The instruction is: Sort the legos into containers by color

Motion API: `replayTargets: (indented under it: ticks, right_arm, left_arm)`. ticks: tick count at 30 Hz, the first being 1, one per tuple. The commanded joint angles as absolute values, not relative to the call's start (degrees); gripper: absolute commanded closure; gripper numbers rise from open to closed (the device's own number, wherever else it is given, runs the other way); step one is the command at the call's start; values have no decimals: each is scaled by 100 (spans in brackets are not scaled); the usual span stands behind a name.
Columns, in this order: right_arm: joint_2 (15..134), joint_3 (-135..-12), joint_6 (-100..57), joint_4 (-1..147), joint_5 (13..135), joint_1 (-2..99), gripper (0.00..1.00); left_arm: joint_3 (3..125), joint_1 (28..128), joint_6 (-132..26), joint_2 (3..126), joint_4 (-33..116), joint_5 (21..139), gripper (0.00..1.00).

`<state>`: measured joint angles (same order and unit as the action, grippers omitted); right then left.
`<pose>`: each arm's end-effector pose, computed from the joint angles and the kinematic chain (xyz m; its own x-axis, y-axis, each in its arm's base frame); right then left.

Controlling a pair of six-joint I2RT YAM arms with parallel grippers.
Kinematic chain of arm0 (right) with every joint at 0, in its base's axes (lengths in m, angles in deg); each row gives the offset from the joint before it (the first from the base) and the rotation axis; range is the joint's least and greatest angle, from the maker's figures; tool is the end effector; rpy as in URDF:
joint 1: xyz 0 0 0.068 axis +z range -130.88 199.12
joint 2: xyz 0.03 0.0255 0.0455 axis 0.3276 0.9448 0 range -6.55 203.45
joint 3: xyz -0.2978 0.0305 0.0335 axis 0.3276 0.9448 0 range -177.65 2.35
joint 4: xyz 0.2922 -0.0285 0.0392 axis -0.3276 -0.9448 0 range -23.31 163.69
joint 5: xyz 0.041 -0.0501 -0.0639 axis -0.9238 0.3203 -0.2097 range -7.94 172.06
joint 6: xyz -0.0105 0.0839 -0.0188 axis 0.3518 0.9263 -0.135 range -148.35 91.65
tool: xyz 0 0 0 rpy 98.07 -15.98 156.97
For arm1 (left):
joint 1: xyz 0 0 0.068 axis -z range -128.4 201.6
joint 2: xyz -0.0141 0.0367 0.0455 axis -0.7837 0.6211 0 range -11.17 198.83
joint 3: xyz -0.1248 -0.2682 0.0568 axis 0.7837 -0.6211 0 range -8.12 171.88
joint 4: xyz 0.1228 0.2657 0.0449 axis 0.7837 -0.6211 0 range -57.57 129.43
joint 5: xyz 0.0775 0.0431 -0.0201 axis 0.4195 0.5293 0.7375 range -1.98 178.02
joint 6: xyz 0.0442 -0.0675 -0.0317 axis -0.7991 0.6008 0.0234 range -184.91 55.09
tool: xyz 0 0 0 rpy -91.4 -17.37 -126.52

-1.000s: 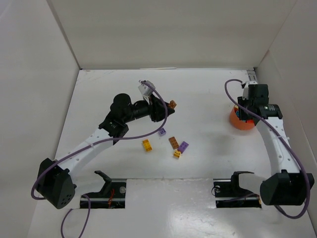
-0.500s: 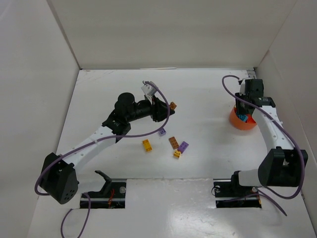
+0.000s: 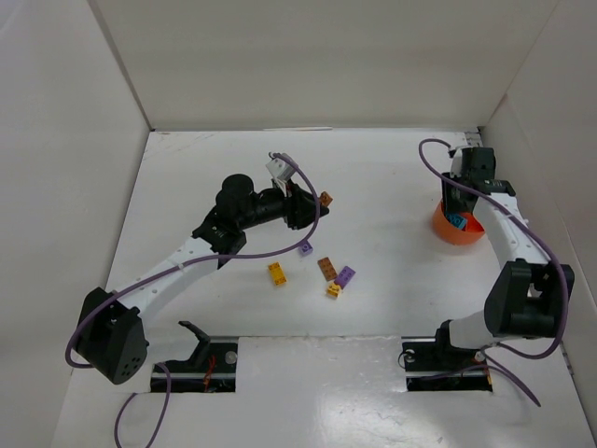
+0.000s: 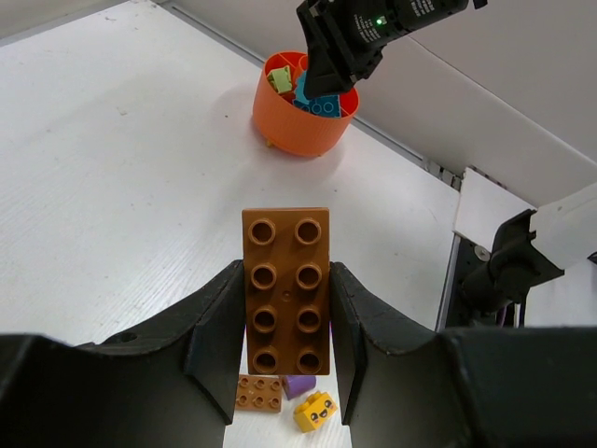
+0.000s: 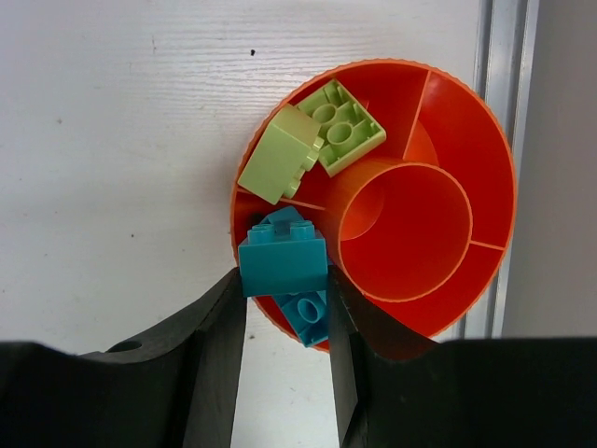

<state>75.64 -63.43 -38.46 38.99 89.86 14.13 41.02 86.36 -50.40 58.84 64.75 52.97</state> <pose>0.3593 -0.0417 0.2653 -0.7935 -0.1053 -0.5994 0.0322 0.9763 -0.2141 0.2547 -0.2304 0.3553 -0.1731 -0.1295 -0.9764 0.9232 0.3240 -0.2067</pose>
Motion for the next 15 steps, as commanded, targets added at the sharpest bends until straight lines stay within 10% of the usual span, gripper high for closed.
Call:
replayTargets:
  ticks: [1,15]
  right_arm:
    - [7580,-6375,-3697,4293,8822,1341,100]
    - [7747,-5997,-3187,4170,9182,1288,100]
  left_arm:
    - [4224,8614,-5111,5764,6528,5277,100]
    - [4171,8614,-5163,5597,6422,5330,100]
